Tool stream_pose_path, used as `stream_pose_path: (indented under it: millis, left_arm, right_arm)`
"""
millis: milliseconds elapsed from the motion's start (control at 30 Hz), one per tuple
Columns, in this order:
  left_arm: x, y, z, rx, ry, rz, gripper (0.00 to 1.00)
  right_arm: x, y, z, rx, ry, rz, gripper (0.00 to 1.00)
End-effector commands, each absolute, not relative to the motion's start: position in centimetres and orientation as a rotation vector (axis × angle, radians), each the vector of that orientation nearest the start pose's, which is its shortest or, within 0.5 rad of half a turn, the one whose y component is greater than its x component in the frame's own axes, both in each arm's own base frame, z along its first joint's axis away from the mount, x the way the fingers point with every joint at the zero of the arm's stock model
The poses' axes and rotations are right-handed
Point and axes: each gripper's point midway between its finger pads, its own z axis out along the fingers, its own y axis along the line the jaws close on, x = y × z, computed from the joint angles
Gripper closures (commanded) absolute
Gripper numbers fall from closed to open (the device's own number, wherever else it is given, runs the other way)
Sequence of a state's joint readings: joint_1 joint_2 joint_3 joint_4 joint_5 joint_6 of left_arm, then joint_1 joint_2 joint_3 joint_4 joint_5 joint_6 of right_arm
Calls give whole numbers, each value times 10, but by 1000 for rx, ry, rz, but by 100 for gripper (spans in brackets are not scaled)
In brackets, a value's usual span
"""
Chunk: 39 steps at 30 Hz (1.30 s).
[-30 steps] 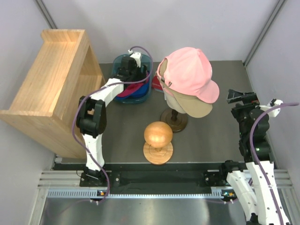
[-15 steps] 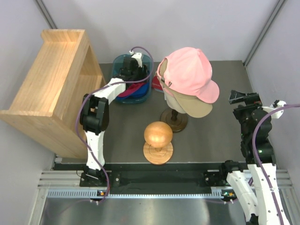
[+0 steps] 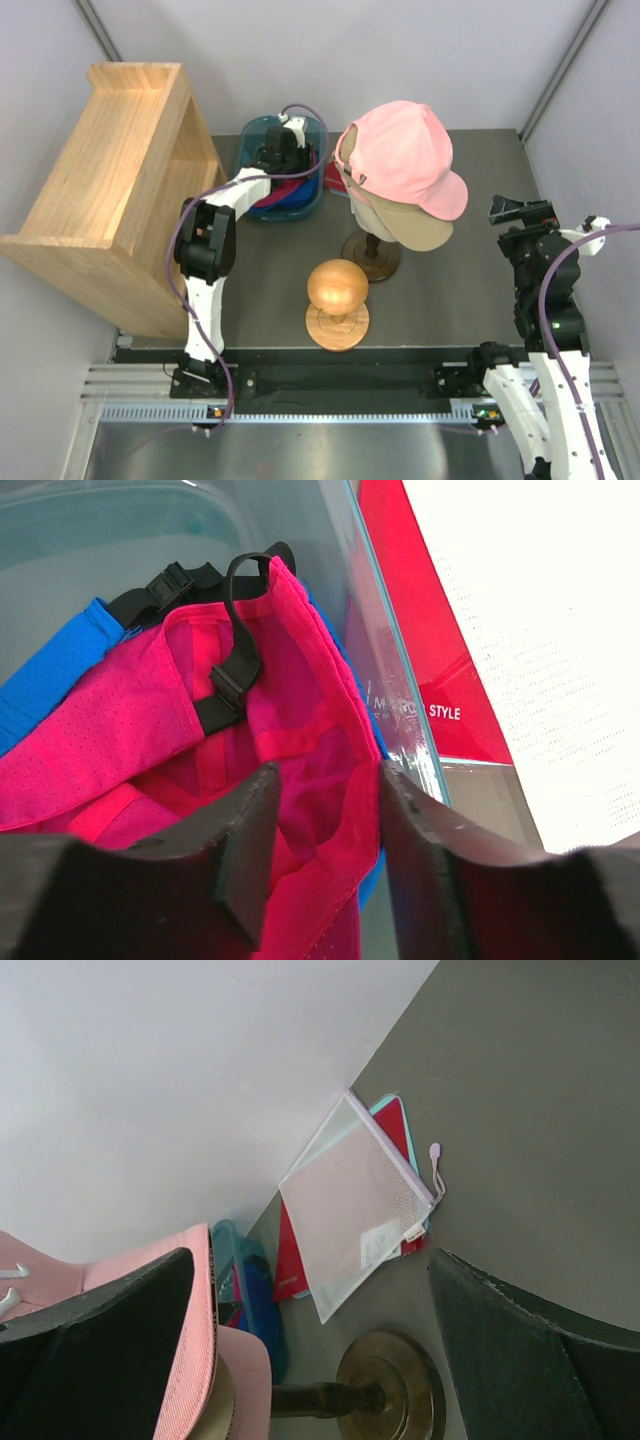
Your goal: Stack the hats
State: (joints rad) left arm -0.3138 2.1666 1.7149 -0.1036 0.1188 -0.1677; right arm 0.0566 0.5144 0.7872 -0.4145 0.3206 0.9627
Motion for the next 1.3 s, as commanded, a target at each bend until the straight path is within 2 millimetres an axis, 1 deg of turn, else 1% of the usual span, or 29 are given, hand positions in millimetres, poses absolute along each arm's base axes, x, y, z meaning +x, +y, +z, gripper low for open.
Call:
stream_pose_path:
  millis: [0, 33, 100, 133, 200, 233, 267, 300, 367, 433, 500, 533, 600, 633, 700, 733, 800, 867, 900, 933, 967, 1000, 1033, 1100, 1133, 1200, 1233, 1267]
  left_arm:
    - [582, -216, 140, 201, 2047, -433, 56]
    - [582, -217, 141, 199, 2044, -439, 61]
    - [582, -220, 142, 202, 2039, -457, 68]
    - [582, -221, 143, 201, 2037, -463, 77]
    - [582, -222, 148, 193, 2027, -478, 85]
    - [582, -224, 151, 194, 2020, -487, 93]
    - [582, -225, 156, 196, 2009, -498, 98]
    - [582, -226, 161, 191, 1998, -509, 100]
    - [581, -228, 171, 187, 1982, -527, 100]
    - [583, -230, 197, 180, 1914, -549, 100]
    - [584, -226, 216, 146, 1878, -539, 100]
    - [582, -224, 236, 139, 1842, -536, 100]
    - [580, -217, 258, 116, 1800, -511, 100]
    - [576, -213, 280, 110, 1759, -503, 100]
    - [573, -207, 300, 95, 1720, -476, 100]
    - [569, -203, 318, 93, 1688, -470, 100]
    - [564, -200, 340, 89, 1649, -465, 100]
    - [555, -198, 369, 90, 1590, -480, 100]
    - [551, -198, 380, 89, 1569, -491, 100]
    - [544, -198, 396, 90, 1538, -509, 100]
    - [540, -198, 405, 82, 1518, -525, 100]
    - [535, -197, 417, 82, 1489, -531, 100]
    - [525, -194, 437, 80, 1447, -536, 100]
    - [515, -188, 461, 57, 1390, -525, 100]
    - [504, -182, 480, 49, 1348, -524, 100]
    - [492, -175, 508, 26, 1283, -526, 100]
    - [480, -172, 529, 23, 1230, -538, 100]
    - [473, -171, 539, 18, 1204, -551, 100]
  right_arm:
    - [248, -13, 333, 951, 1373, 486, 0]
    - [247, -13, 335, 950, 1370, 487, 0]
    - [245, -14, 334, 951, 1371, 484, 0]
    - [244, -14, 334, 953, 1370, 484, 0]
    - [242, -15, 335, 955, 1366, 479, 0]
    - [241, -16, 337, 957, 1360, 475, 0]
    - [240, -17, 337, 959, 1358, 470, 0]
    - [238, -18, 338, 958, 1355, 469, 0]
    - [236, -18, 340, 951, 1352, 465, 0]
    - [234, -18, 343, 945, 1349, 463, 0]
    - [233, -19, 345, 936, 1350, 454, 0]
    - [231, -19, 349, 929, 1345, 454, 0]
    - [230, -19, 354, 911, 1344, 449, 0]
    - [229, -17, 357, 895, 1342, 456, 0]
    - [229, -15, 366, 856, 1344, 455, 0]
    - [229, -13, 369, 837, 1348, 460, 0]
    - [230, -11, 380, 798, 1346, 453, 0]
    - [230, -8, 387, 771, 1345, 463, 0]
    - [229, -7, 394, 760, 1335, 468, 0]
    - [229, -5, 397, 752, 1332, 480, 0]
    - [228, -4, 403, 751, 1318, 501, 0]
    - [226, -3, 412, 747, 1291, 520, 0]
    - [225, -1, 418, 739, 1276, 543, 0]
    - [223, 2, 432, 742, 1239, 586, 0]
    - [221, 5, 437, 730, 1229, 612, 0]
    - [219, 9, 449, 718, 1207, 654, 0]
    - [217, 16, 458, 685, 1191, 693, 0]
    - [219, 20, 463, 665, 1190, 717, 0]
